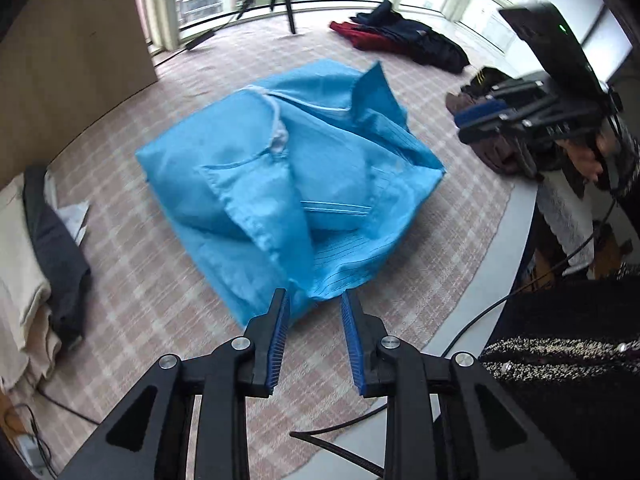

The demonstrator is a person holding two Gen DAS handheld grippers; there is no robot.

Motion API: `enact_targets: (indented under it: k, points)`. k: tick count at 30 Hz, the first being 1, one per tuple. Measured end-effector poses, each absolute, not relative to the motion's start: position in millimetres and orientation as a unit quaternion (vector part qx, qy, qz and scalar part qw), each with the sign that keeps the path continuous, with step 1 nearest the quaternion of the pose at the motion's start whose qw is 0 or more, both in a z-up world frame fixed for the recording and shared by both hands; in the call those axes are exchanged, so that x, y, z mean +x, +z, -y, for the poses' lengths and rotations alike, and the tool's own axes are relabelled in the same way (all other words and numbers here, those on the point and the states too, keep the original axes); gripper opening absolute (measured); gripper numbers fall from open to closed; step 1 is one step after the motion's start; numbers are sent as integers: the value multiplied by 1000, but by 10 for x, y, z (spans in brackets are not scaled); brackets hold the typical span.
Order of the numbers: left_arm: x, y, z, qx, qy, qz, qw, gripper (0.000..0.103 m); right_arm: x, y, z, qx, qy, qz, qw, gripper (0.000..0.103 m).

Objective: Fold clothes

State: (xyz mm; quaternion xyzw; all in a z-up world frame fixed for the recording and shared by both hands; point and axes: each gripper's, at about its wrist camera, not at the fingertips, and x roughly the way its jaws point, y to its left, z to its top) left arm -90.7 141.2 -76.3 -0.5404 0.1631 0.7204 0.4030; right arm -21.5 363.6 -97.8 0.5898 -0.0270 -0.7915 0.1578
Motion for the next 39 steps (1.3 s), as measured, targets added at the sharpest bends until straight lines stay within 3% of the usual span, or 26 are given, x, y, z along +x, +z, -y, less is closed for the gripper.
enact_targets:
  k: [5, 16, 21, 24, 25, 27, 35, 39]
  points:
    - [-1118, -991, -1425, -583, 721, -98, 362, 29, -216, -1161, -3276, 626, -753, 86, 183, 39]
    - [-1282, -1323, -1703, -634, 684, -55, 357, 33, -157, -1197, -2374, 542, -754, -236, 287, 39]
    - [-1329, -1397, -1681, -636, 690, -10, 344, 6, -175, -1420, -2272, 548, -710, -294, 332, 39]
    - [-1323, -1423, -1649, -633, 695, 17, 342, 1, -156, -1548, -2261, 542, -695, -325, 341, 39]
    - [-1319, -1421, -1635, -630, 698, 24, 340, 0, -164, -1578, -2278, 542, -695, -330, 337, 31]
    - [-1312, -1342, -1582, -618, 710, 38, 335, 0, -178, -1613, -2323, 542, -698, -337, 325, 3]
    - [-1500, -681, -1202, -501, 771, 166, 355, 0, -120, -887, -2790, 435, -810, -322, 225, 2]
    - [-1599, -837, -1287, -474, 765, 235, 367, 0, -170, -877, -2926, 427, -831, -317, 162, 2]
